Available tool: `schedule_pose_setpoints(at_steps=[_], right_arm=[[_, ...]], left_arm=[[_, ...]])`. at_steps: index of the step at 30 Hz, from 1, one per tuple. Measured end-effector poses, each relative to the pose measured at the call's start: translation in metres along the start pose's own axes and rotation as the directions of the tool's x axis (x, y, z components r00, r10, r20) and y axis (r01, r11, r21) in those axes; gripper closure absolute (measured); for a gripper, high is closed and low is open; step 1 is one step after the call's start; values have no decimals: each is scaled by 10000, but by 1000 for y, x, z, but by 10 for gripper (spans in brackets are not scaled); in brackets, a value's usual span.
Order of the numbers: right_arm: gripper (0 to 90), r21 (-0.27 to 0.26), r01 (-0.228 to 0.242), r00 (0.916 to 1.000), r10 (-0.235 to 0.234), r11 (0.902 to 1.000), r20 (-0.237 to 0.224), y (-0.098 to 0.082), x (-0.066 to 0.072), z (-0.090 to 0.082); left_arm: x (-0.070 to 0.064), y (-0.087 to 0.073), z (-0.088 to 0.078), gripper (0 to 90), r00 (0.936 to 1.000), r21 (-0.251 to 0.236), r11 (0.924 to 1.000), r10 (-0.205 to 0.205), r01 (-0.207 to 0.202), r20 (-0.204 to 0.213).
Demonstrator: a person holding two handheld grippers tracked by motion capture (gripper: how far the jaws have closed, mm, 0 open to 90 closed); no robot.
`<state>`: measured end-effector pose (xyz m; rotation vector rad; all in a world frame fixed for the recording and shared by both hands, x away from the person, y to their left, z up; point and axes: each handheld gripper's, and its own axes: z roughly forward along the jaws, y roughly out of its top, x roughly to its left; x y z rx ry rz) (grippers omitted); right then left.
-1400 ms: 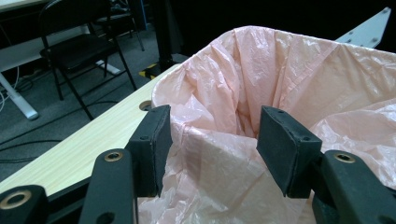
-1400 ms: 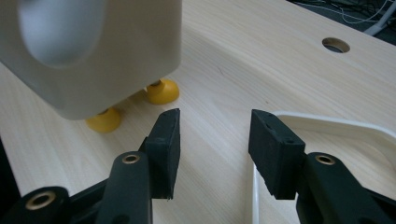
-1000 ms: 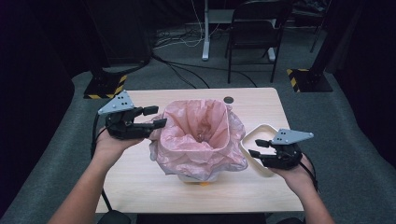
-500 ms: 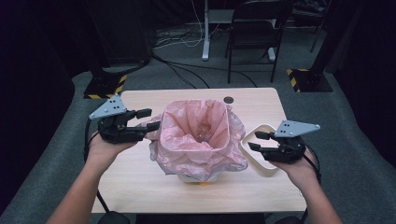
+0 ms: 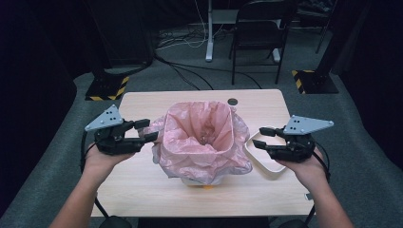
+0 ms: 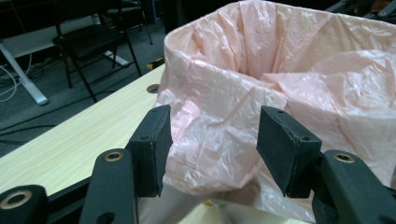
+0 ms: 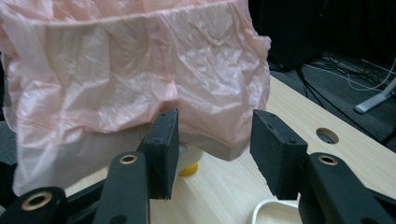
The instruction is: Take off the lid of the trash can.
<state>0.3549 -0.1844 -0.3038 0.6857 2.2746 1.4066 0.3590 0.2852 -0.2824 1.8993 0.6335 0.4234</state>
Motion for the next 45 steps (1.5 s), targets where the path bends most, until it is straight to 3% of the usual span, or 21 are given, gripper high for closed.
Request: schedule_pose_setpoints(at_steps=[6, 16, 21, 28, 31, 35, 42, 45], right_arm=[[498, -79, 154, 9998, -155, 9998, -152, 7, 4, 3], [473, -146, 388, 9979, -395, 9991, -519, 16, 11, 12], [462, -43, 597, 9957, -598, 9982, -708, 17, 18, 16], [458, 232, 654, 9947, -633, 9976, -816, 15, 20, 27], [505, 241, 629, 9939, -604, 9977, -923, 15, 19, 30], [632, 299, 710, 9919, -674, 9970, -1081, 14, 20, 32], [863, 366, 1053, 9895, -1010, 9938, -1034, 12, 23, 32], [898, 340, 1210, 9874, -1167, 9921, -1069, 12, 24, 31]], left_arm=[[-3, -6, 6, 448, 9998, 198, 9998, 83, -86, 165], [-6, -10, 2, 449, 9996, 21, 10000, 53, -54, 266], [-9, -11, 0, 425, 9993, 19, 9999, 156, -157, 336], [-12, -12, 11, 430, 9980, 209, 9992, 343, -355, 538], [-10, -12, 14, 498, 9976, 296, 9990, 312, -330, 612], [-10, -12, 17, 605, 9965, 300, 9989, 333, -357, 762], [-15, -11, 18, 818, 9941, 303, 9973, 647, -675, 870], [-15, -10, 16, 888, 9934, 269, 9962, 802, -826, 817]])
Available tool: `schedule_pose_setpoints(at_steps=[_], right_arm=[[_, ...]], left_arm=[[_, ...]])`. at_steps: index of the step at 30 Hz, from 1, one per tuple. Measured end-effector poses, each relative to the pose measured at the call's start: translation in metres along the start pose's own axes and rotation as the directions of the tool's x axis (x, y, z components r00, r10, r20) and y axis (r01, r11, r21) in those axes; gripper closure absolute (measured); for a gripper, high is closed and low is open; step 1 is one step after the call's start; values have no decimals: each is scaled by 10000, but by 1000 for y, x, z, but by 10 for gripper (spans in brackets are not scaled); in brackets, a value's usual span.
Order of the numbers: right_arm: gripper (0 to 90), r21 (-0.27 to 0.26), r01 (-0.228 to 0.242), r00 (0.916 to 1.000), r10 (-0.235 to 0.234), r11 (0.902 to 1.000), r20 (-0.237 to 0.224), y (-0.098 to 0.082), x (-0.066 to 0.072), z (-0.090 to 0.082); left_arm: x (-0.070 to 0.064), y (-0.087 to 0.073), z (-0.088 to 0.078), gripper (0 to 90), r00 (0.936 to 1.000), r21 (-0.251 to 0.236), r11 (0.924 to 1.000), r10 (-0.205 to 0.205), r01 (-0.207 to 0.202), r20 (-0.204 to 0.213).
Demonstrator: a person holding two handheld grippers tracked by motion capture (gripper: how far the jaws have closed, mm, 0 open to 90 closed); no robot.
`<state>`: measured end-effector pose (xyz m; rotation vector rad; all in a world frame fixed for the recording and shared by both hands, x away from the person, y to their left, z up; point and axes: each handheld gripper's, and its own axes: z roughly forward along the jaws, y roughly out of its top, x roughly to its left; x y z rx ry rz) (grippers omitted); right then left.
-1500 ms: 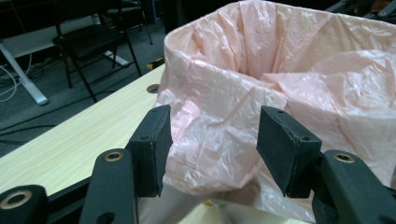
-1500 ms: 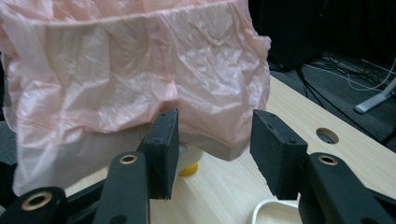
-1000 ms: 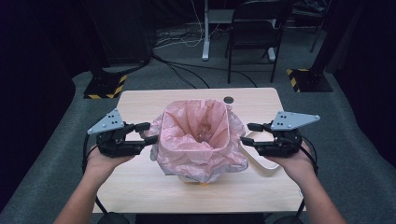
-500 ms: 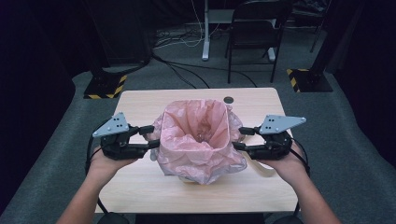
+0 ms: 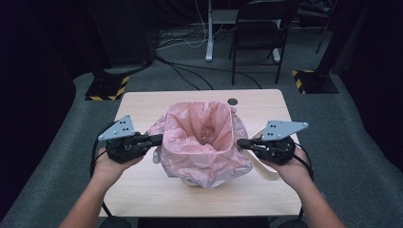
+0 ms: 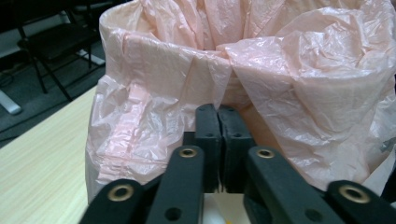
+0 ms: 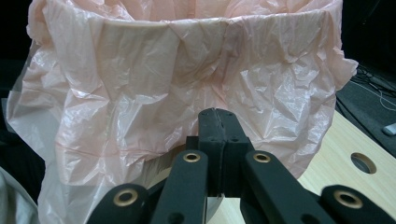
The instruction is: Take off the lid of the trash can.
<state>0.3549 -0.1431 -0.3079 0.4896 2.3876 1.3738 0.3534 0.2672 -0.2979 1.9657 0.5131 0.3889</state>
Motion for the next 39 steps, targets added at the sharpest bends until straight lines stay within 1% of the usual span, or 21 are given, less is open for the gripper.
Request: schedule_pose_setpoints(at_steps=[4, 10, 13, 17, 18, 19, 21, 23, 25, 27, 30, 34, 36, 37, 39], right_arm=[[900, -79, 17, 10000, -17, 10000, 8, 1, 1, -2], [900, -414, 25, 10000, -25, 9991, 9, 4, 2, -7], [900, -744, -36, 9998, 23, 9972, -184, 6, 3, -10], [900, -864, 50, 9996, -75, 9962, -287, 10, 6, -13], [883, -908, 7, 9993, -41, 9959, -367, 10, 7, -13], [814, -979, -58, 9990, 13, 9952, -456, 11, 7, -14], [723, -860, -306, 9965, 238, 9958, -796, 12, 8, -16], [679, -858, -209, 9971, 144, 9961, -752, 13, 11, -19], [637, -905, -311, 9959, 231, 9954, -878, 14, 14, -22], [603, -980, -316, 9952, 222, 9947, -955, 16, 18, -25], [539, -1020, -321, 9933, 204, 9943, -1138, 16, 23, -24], [500, -911, -253, 9908, 129, 9955, -1345, 16, 28, -17], [498, -810, -146, 9911, 36, 9966, -1334, 16, 30, -14], [504, -772, -136, 9919, 37, 9969, -1271, 16, 31, -12], [578, -685, -63, 9944, -9, 9976, -1052, 15, 31, -12]], left_arm=[[1, 1, -2, 900, 10000, -90, 9999, -64, 64, 39], [-1, 4, -5, 900, 10000, -235, 9997, 28, -27, 50], [-2, 6, -8, 900, 10000, -467, 9989, 3, 1, 74], [-4, 11, -14, 900, 10000, -671, 9977, 74, -71, 42], [-5, 12, -15, 900, 9999, -685, 9976, 120, -117, 37], [-5, 13, -16, 900, 9999, -701, 9974, 144, -141, 43], [-6, 15, -17, 900, 9998, -696, 9974, 199, -197, 26], [-7, 16, -18, 900, 9997, -725, 9971, 227, -225, 29], [-7, 17, -19, 900, 9997, -752, 9969, 221, -218, 40], [-8, 18, -20, 900, 9997, -798, 9966, 230, -225, 59], [-9, 20, -20, 900, 9997, -842, 9962, 239, -233, 56], [-9, 24, -21, 900, 9996, -941, 9952, 261, -255, 51], [-9, 26, -22, 900, 9996, -993, 9947, 273, -264, 77], [-9, 27, -22, 900, 9996, -1000, 9947, 253, -243, 88], [-9, 29, -21, 900, 9994, -1032, 9942, 316, -303, 114]])
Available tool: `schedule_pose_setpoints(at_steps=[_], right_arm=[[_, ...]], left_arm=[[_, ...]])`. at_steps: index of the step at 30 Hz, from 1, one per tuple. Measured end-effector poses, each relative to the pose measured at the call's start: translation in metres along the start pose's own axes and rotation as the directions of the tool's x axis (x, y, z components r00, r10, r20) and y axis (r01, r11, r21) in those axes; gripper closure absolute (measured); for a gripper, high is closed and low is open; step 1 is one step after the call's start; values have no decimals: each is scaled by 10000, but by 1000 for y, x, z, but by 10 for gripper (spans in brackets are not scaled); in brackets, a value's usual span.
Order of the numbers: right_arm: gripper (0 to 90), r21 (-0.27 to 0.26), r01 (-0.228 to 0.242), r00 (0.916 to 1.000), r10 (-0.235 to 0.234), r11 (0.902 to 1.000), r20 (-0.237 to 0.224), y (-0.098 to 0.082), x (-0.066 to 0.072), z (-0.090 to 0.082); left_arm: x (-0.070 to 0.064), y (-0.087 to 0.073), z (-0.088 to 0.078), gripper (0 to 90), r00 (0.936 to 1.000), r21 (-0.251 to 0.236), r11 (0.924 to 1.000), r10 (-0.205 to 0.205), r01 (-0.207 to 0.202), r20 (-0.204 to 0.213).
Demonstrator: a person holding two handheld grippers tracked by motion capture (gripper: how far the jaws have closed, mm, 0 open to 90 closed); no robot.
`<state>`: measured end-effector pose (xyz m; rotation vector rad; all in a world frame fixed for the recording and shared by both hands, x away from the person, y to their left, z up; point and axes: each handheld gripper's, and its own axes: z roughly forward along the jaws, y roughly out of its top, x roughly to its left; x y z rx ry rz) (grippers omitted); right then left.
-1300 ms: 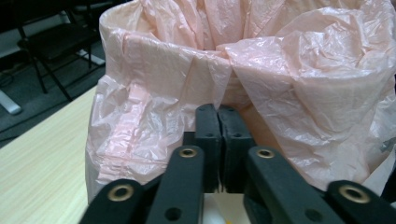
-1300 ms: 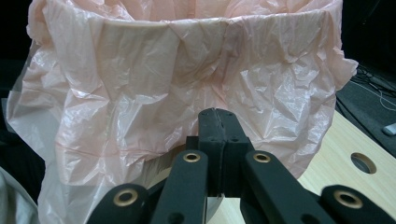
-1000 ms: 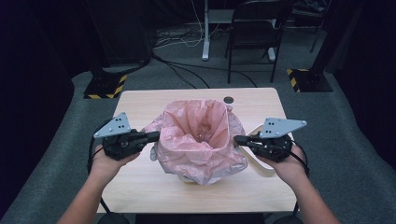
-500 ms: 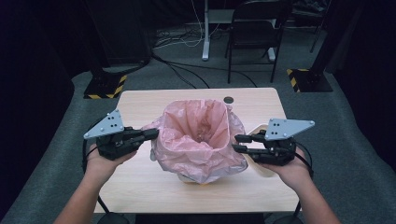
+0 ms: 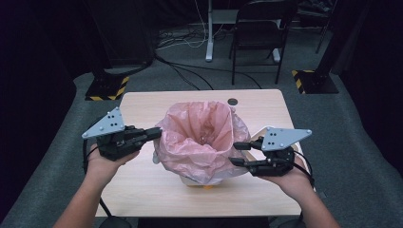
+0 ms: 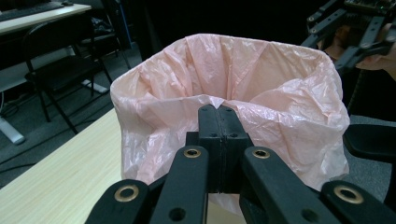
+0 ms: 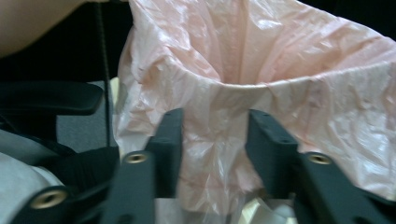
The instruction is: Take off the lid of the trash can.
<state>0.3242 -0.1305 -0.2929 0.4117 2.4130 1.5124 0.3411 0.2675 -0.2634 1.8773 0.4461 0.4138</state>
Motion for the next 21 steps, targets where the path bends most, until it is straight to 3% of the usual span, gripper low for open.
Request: schedule_pose_setpoints(at_steps=[5, 8, 13, 21], right_arm=[[795, -23, 22, 10000, -22, 10000, 27, -2, -2, -1], [875, -81, 147, 9999, -146, 9999, 48, -3, -2, -2], [896, -135, 356, 9993, -355, 9993, 102, 0, -2, -5], [900, -648, 540, 9983, -526, 9964, 242, 14, -3, -19]], left_arm=[[-1, 3, 4, 900, 9999, -68, 10000, 13, -12, 149], [-1, 6, 5, 900, 9998, -145, 9999, -22, 25, 209], [-1, 11, 6, 900, 9996, -161, 9999, 30, -25, 276], [-2, 21, 7, 900, 9993, -302, 9994, 181, -170, 336]])
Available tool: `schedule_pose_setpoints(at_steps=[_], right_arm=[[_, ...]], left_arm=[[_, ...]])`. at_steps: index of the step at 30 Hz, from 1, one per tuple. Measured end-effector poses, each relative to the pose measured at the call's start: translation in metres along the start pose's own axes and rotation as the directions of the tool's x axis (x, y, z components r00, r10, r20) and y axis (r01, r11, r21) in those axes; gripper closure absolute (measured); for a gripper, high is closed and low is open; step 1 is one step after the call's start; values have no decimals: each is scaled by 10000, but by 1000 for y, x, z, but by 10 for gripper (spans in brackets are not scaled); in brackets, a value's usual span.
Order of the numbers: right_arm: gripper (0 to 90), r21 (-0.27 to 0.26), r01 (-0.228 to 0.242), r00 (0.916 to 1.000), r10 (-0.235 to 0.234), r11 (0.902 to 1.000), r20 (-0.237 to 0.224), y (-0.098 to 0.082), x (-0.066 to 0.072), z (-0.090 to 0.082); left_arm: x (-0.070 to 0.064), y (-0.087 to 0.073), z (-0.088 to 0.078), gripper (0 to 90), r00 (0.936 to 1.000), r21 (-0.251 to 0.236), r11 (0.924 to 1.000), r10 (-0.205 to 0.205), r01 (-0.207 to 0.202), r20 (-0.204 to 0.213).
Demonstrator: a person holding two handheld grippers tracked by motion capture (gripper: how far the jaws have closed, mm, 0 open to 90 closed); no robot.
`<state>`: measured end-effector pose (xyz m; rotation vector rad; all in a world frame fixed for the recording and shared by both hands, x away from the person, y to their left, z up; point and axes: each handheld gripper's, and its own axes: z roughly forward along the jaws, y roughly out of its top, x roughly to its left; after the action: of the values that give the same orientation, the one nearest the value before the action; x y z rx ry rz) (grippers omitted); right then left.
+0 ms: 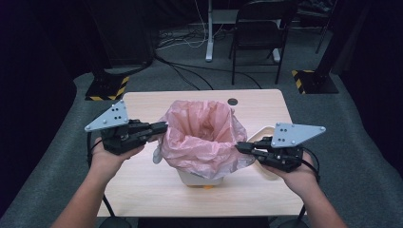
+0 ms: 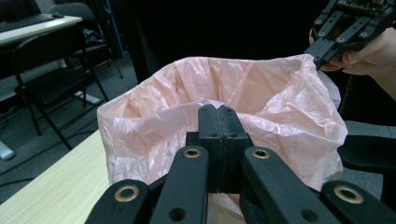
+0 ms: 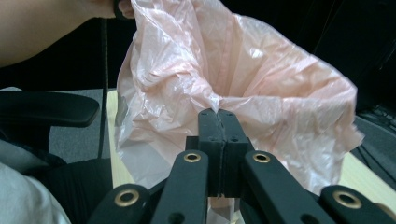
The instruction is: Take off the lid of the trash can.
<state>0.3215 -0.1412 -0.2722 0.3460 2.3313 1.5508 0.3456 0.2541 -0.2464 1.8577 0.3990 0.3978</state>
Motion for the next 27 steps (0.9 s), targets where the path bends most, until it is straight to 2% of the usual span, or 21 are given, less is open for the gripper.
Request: schedule_pose_setpoints(at_steps=[18, 22, 27], right_arm=[[900, -769, 716, 9971, -693, 9945, 325, 38, -1, -6], [900, -913, 827, 9965, -809, 9924, 232, 47, -1, -2], [900, -805, 980, 9952, -977, 9919, 78, 50, 2, 13]], left_arm=[[-4, 27, -5, 900, 9996, -701, 9972, 253, -242, 155], [-6, 31, -6, 900, 9991, -799, 9965, 288, -262, 314], [-9, 29, -1, 900, 9978, -687, 9974, 277, -235, 604]])
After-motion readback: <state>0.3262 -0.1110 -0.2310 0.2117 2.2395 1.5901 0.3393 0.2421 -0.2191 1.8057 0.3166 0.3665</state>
